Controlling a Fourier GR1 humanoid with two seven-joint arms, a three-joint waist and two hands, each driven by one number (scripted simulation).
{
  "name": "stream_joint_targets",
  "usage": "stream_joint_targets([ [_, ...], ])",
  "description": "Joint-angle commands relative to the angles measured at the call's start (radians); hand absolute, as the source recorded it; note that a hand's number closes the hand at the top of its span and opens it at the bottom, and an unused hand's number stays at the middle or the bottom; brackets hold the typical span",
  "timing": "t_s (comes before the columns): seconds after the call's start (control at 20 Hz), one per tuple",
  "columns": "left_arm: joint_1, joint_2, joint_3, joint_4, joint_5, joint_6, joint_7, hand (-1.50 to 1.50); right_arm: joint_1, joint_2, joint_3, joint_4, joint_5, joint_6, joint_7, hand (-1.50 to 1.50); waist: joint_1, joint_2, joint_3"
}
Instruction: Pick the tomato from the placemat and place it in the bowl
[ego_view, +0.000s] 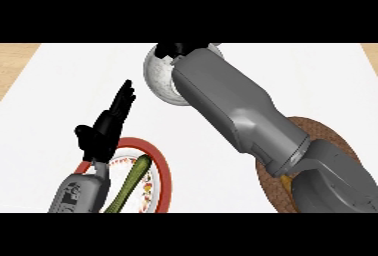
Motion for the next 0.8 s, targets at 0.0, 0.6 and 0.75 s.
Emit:
stream_joint_targets([
  [0.0,0.013,0.02,0.032,-0.034,0.036,-0.02,0.03,0.0,0.048,0.003,-0.03,0.052,-0.016,-0.011,-0.027,1.5,-0.026,-0.007,0.002],
  [0.6,0.037,-0.003,-0.002,-0.035,-0.009,0.007,0.008,0.0,0.246,0.003,-0.219,-0.067,-0.25,-0.088,-0.384,-1.5,-0.023,-0.003,0.003],
  [0.75,0.048,-0.003,0.002,-0.032,0.01,-0.01,-0.009,0.0,0.255,0.003,-0.268,-0.063,-0.263,-0.187,-0.522,-1.5,-0.021,0.001,0.004],
])
